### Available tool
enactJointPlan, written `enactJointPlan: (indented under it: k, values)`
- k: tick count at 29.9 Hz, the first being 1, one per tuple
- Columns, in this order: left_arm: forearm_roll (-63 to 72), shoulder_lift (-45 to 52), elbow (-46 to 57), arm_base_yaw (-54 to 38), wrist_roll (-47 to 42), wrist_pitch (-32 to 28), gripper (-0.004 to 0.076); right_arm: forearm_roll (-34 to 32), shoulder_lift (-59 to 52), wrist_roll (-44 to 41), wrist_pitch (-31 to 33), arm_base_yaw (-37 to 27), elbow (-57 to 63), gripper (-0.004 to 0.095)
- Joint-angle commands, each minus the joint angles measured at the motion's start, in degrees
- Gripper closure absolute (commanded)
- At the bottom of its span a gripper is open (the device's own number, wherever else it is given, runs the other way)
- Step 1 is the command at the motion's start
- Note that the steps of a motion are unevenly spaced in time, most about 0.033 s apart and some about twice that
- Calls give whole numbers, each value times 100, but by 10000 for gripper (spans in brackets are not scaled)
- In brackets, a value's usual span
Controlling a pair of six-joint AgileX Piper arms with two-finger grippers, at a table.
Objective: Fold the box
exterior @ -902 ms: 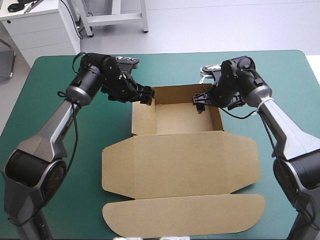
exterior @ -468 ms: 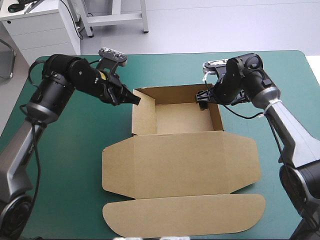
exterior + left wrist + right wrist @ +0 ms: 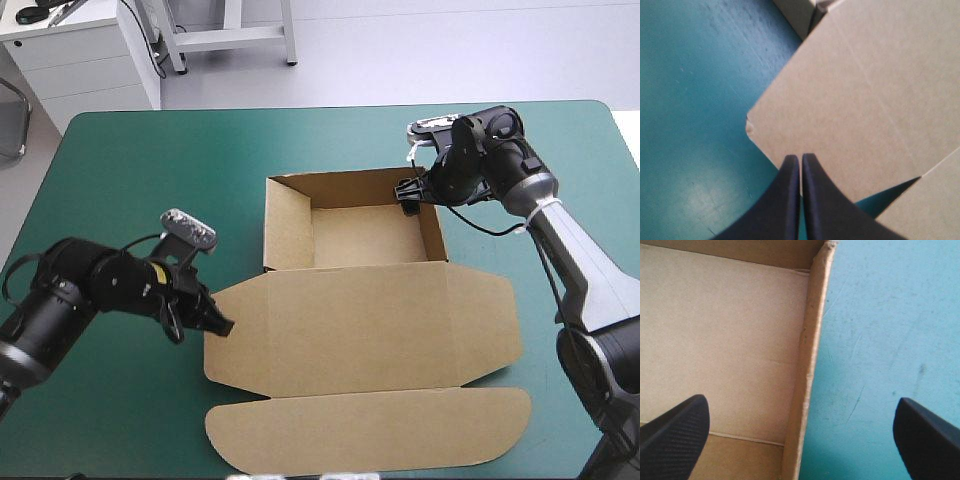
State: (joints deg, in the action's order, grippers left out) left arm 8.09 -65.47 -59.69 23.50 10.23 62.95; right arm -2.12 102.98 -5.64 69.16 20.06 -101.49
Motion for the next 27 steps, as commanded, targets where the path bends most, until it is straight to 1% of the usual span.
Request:
enactJointPlan:
  k: [1, 4, 6, 8, 10, 12, 13, 18, 20, 24, 27]
  values:
    - [66, 483, 599, 11, 4, -564, 731, -76, -59, 101, -211, -26, -164, -9]
    - [66, 700, 1163, 11, 4, -767, 731, -76, 183, 101, -211, -26, -164, -9]
    - [66, 764, 1384, 11, 4, -793, 731, -76, 360, 101, -275, -26, -164, -4]
    - [66, 804, 1529, 11, 4, -793, 731, -115, 509, 89, -384, -26, -164, 24]
    - [66, 817, 1583, 11, 4, -768, 731, -115, 604, 89, -469, -26, -164, 81]
    - [66, 827, 1583, 11, -8, -779, 731, -115, 692, 89, -492, -26, -164, 197]
    - [66, 827, 1583, 11, -8, -779, 731, -115, 701, 64, -492, -26, -164, 278]
    - [75, 827, 1583, 11, -8, -779, 731, -115, 734, 64, -492, -26, -164, 755]
    - [75, 827, 1583, 11, -8, -805, 731, -140, 734, 64, -492, -26, -164, 925]
    - [65, 827, 1583, 11, -8, -818, 731, -188, 734, 88, -492, -26, -173, 928]
    - [65, 827, 1583, 11, -8, -842, 731, -433, 734, 96, -528, -26, -290, 928]
